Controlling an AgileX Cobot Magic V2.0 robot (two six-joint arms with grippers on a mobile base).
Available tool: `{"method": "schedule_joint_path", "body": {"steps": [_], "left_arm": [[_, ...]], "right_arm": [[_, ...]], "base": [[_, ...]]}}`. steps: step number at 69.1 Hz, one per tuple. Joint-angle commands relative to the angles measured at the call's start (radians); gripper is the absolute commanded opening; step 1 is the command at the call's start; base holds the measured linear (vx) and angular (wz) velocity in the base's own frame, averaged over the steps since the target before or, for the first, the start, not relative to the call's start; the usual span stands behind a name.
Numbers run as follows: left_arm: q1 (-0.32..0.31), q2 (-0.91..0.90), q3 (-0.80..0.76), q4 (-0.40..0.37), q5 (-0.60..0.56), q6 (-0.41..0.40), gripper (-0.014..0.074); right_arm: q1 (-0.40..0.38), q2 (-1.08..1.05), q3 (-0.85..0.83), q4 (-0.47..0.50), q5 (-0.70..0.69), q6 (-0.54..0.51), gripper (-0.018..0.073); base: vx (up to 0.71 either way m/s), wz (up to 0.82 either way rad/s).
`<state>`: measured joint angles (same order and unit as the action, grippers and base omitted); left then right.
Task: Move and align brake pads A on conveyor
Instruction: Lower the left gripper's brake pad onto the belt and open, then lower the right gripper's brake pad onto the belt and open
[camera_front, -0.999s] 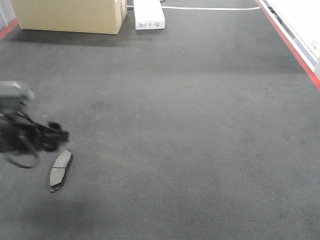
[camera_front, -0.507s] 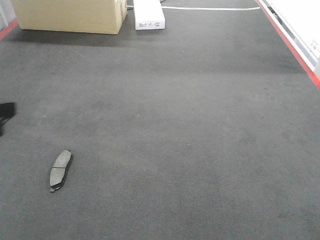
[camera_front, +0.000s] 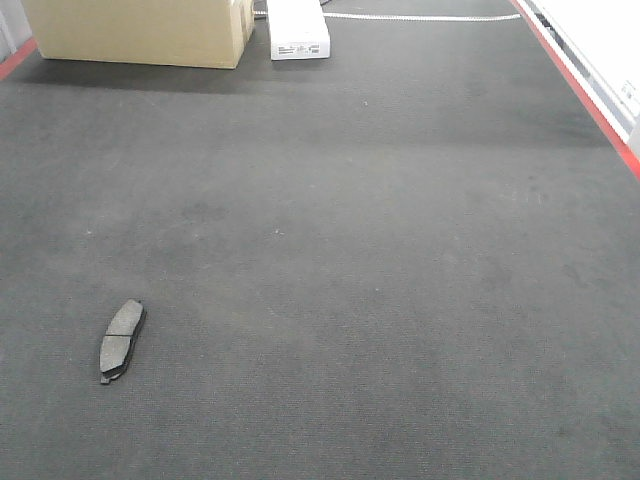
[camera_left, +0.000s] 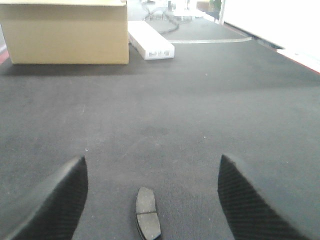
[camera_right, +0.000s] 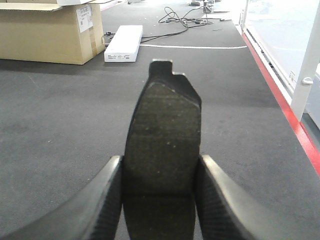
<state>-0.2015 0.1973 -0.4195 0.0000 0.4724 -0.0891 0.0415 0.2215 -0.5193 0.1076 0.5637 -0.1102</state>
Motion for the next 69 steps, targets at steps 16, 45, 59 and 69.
{"method": "schedule_joint_path", "body": {"steps": [16,45,59,69], "left_arm": [[-0.002,-0.053,0.044,-0.010,-0.084,0.000,0.0512],[-0.002,-0.053,0.044,-0.010,-0.084,0.000,0.0512],[-0.002,-0.053,0.044,-0.010,-0.084,0.000,0.0512],[-0.002,-0.053,0.044,-0.010,-0.084,0.000,0.0512]], "right_arm": [[-0.004,0.011,-0.029,-0.001,-0.098,-0.011,-0.0010],[-0.004,0.011,-0.029,-0.001,-0.098,-0.011,-0.0010],[-0.004,0.011,-0.029,-0.001,-0.099,-0.011,-0.0010],[-0.004,0.011,-0.029,-0.001,-0.158,-0.011,-0.0010]], "base": [[0.00,0.00],[0.00,0.00],[0.00,0.00],[0.00,0.00]]}}
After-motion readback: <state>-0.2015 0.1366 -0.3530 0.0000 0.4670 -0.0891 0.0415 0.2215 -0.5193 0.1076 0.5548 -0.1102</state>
